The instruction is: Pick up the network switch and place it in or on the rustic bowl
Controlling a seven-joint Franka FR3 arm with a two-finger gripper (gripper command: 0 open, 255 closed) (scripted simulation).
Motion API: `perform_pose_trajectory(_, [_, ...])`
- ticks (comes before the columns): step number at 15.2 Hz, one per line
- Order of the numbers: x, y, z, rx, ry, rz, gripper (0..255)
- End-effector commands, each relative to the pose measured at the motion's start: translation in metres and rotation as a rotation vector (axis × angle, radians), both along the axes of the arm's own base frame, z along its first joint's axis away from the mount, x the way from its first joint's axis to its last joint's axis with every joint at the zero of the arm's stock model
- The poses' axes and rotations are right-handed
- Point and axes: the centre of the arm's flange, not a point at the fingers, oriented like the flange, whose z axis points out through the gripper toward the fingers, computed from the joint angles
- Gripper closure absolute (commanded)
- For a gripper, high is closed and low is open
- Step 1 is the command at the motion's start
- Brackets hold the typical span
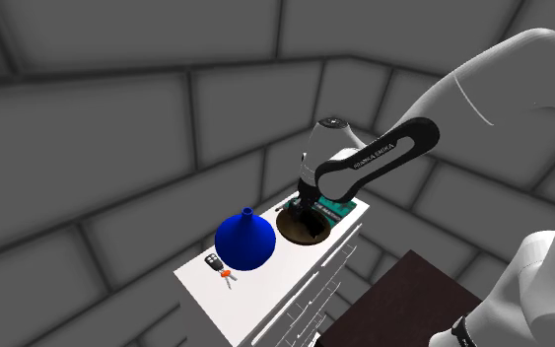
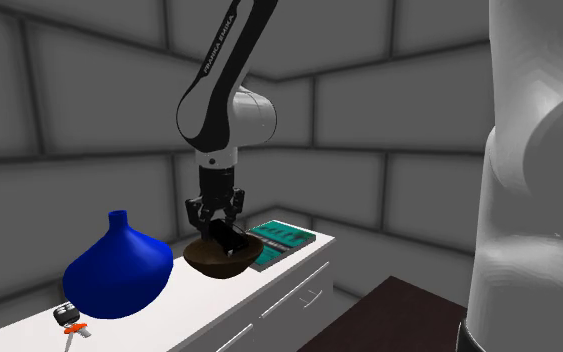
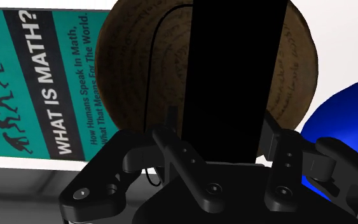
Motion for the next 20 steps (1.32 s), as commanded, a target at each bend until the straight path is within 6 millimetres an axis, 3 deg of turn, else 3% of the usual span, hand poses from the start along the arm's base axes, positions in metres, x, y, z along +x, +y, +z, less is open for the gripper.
perform_pose_trajectory(1, [0.000,0.000,0.000,0.000,0.000,0.000,255])
perform_pose_trajectory(2, [0.000,0.000,0.000,0.000,0.000,0.000,255])
perform_pose_trajectory(3, [0.000,0.000,0.000,0.000,0.000,0.000,0])
perform_pose_trajectory(8, [0.000,0.000,0.000,0.000,0.000,0.000,0])
perform_pose_trajectory(12, [-0.006,0.001,0.050,0.000,0.000,0.000,0])
perform_pose_trajectory(20, [-0.006,0.001,0.050,0.000,0.000,0.000,0])
